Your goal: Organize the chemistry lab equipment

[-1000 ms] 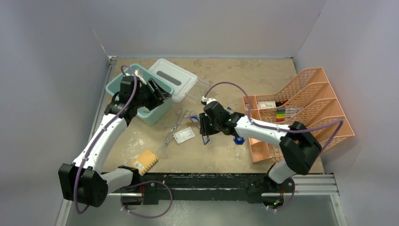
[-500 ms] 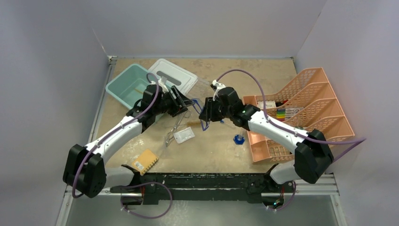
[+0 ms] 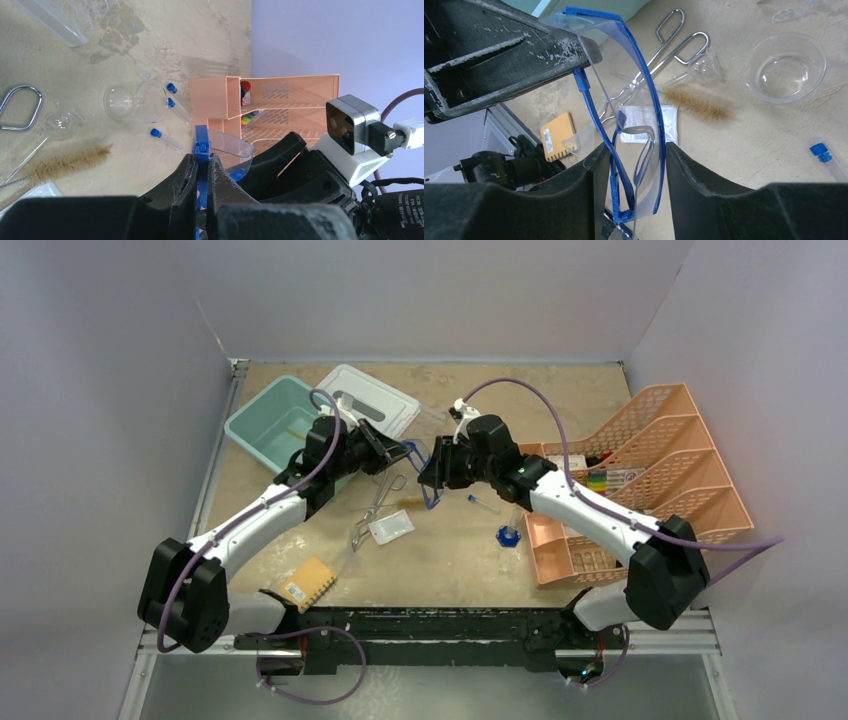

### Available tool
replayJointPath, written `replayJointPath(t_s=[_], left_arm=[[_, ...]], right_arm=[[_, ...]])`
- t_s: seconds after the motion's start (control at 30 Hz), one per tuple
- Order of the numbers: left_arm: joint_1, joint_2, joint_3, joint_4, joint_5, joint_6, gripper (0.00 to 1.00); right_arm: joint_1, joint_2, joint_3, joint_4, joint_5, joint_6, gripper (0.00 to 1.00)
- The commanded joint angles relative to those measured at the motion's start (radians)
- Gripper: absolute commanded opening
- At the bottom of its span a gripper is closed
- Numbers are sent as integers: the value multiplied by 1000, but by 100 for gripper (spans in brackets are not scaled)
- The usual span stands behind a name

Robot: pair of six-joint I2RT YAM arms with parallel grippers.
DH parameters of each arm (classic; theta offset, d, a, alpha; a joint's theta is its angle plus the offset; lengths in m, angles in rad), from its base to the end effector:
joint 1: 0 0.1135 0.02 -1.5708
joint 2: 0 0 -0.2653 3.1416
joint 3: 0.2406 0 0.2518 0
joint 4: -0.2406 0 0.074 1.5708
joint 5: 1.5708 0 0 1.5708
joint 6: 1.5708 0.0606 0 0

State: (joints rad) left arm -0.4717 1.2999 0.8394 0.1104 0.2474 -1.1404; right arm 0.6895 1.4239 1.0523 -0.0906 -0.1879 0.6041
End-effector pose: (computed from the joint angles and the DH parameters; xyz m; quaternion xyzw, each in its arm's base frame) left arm 0.2778 -0.1584 0.2687 -0.2000 0.7914 -0.4804 0.3208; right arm 0.2631 0.2316 0.2835 -0.0855 0.8436 0.3794 0.3701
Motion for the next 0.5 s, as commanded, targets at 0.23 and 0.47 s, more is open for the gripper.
replayJointPath(t_s=[0.23,0.47], left_arm=[[6,7,231,-103,40,200,0],[153,17,328,-173,150,215,0]], right_arm=[[-24,-85,120,1,3,-20,82],[-65,-166,237,-52,63,-79,86]])
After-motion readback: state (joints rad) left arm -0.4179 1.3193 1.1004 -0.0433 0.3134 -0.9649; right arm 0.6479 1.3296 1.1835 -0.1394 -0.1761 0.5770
